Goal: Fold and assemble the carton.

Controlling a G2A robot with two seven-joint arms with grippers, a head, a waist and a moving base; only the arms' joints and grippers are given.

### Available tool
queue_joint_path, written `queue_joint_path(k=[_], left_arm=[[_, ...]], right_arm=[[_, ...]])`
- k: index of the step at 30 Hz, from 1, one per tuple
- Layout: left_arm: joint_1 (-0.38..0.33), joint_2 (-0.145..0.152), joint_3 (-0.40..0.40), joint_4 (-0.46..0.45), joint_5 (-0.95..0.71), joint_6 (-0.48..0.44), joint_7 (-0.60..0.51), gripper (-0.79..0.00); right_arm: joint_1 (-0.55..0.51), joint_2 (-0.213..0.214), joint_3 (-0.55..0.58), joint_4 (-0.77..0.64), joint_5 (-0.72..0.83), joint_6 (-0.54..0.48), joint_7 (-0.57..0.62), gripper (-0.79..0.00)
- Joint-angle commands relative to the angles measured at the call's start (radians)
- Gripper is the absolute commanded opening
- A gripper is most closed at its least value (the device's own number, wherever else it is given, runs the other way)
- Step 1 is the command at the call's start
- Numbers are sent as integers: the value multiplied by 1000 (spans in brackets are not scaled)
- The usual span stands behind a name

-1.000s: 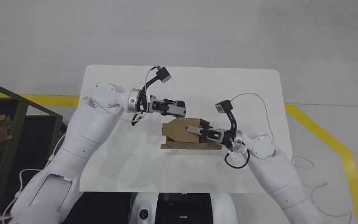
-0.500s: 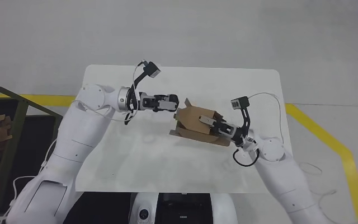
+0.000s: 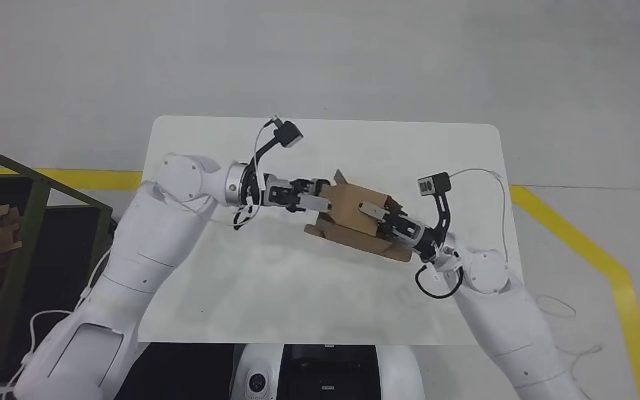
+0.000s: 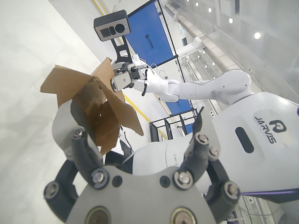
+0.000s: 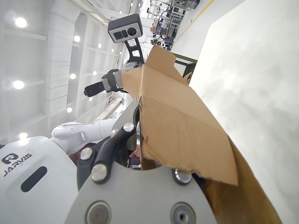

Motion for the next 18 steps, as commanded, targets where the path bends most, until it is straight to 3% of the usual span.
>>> queue_joint_path(k=[1, 8, 18], left_arm=[[-1, 0, 6, -6, 5, 5, -4, 0], [-4, -2, 27, -16, 11, 15, -14, 0], [-10, -5, 53, -29, 4, 19, -31, 0]], right_arm=[[-2, 0, 3, -2, 2, 2, -8, -785], [-5, 5, 42, 16, 53, 3, -6, -785], [-19, 2, 57, 2, 15, 11, -94, -785]])
